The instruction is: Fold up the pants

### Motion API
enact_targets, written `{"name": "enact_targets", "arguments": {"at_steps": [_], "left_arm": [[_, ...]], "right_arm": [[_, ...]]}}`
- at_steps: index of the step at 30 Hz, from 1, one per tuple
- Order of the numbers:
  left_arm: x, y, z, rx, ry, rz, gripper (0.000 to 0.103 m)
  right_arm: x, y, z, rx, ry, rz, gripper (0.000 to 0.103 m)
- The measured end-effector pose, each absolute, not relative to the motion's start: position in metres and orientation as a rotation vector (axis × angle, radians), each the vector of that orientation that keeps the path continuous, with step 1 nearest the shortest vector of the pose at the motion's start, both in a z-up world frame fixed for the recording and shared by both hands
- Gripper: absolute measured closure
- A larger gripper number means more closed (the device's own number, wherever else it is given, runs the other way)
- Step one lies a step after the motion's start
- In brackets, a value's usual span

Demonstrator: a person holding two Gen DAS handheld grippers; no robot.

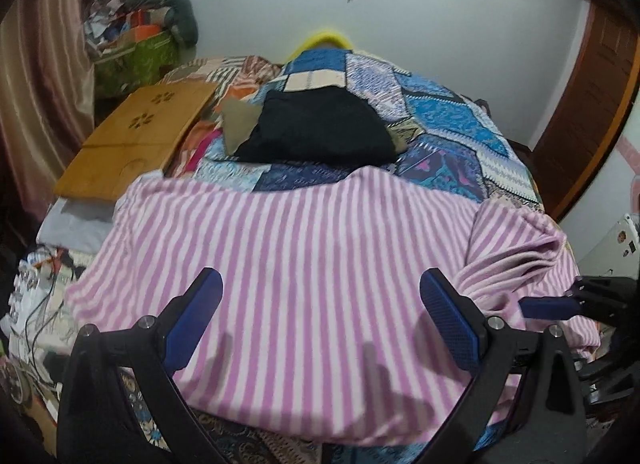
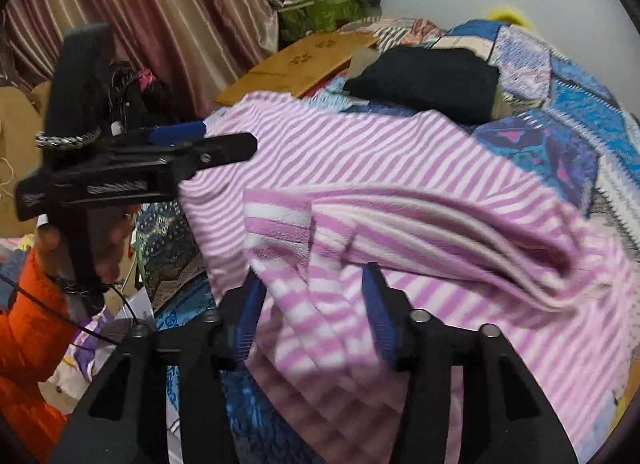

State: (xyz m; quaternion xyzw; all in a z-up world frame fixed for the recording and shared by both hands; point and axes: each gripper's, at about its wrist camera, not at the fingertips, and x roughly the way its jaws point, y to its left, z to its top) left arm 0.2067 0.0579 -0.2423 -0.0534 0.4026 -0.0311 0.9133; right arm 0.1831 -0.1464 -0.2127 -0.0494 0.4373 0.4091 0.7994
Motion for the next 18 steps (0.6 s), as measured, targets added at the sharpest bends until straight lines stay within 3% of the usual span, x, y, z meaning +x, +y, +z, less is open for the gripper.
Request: {"name": "enact_targets", "arguments": {"at_steps": [8,18], "left_arm": [[0.227,0.029,-0.226,-0.066,0.797,-0.125,0.003],[0.250,0.007,-0.229,-0.022,0.797,-0.134,0.003]], "right_arm": [[0.190,-0.204,-0.188,-0.167,0.867,0.712,0.057],[0.238,-0.216,-0.228,-0.223,0.978,0.648,0.057]]}}
